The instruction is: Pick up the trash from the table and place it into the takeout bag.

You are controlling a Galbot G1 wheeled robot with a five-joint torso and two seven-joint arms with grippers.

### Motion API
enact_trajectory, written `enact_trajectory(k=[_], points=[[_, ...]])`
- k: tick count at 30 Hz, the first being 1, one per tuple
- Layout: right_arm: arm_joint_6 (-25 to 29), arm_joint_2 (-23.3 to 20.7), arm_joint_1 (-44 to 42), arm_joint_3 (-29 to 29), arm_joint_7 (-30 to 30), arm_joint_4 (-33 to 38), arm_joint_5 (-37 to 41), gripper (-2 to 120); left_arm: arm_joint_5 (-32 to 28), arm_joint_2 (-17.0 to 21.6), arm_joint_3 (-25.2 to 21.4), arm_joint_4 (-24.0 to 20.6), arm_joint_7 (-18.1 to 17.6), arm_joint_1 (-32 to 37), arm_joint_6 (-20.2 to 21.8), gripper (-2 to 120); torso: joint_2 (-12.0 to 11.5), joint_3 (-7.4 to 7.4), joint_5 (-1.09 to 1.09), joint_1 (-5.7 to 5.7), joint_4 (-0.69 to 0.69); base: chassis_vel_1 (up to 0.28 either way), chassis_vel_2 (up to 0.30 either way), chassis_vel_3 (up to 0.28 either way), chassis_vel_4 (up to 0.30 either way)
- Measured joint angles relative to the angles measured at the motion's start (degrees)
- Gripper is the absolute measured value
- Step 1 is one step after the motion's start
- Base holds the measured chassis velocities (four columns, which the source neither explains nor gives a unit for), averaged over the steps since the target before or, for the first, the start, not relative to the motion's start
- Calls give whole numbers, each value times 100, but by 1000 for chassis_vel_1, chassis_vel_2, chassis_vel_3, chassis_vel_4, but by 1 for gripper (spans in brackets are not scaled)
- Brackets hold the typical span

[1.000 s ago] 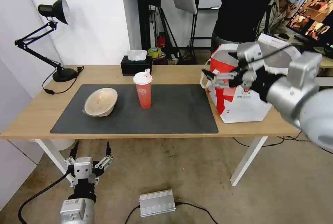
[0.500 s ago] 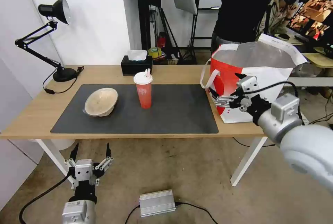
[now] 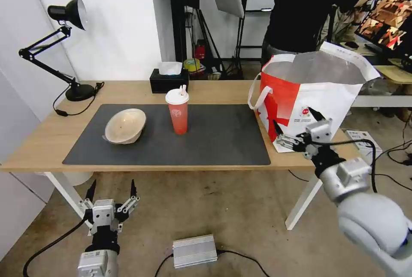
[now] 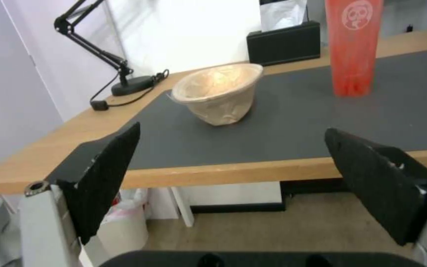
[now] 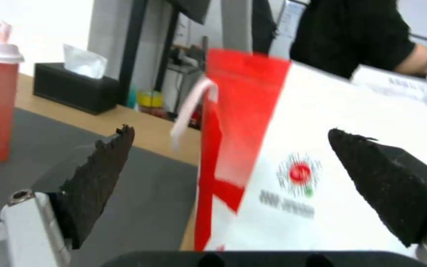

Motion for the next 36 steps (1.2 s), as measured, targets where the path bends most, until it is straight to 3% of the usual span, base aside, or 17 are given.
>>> enact_trajectory(k=[12,16,36], points=[[465,750,-836,119,245,-223,-542,100,7,18,34,63,-1,-31,-3,100,0,0,0,0,1,0,0,0,0],[657,1005,-1093,-118,503,-291,-737,100,4,31,32,90,-1,-45,-3,100,0,0,0,0,1,0,0,0,0],[834,1122,-1106,-793,708,-862,-960,100,-40,124,20,169,-3,-83,-3,100,0,0,0,1,1,0,0,0,0]])
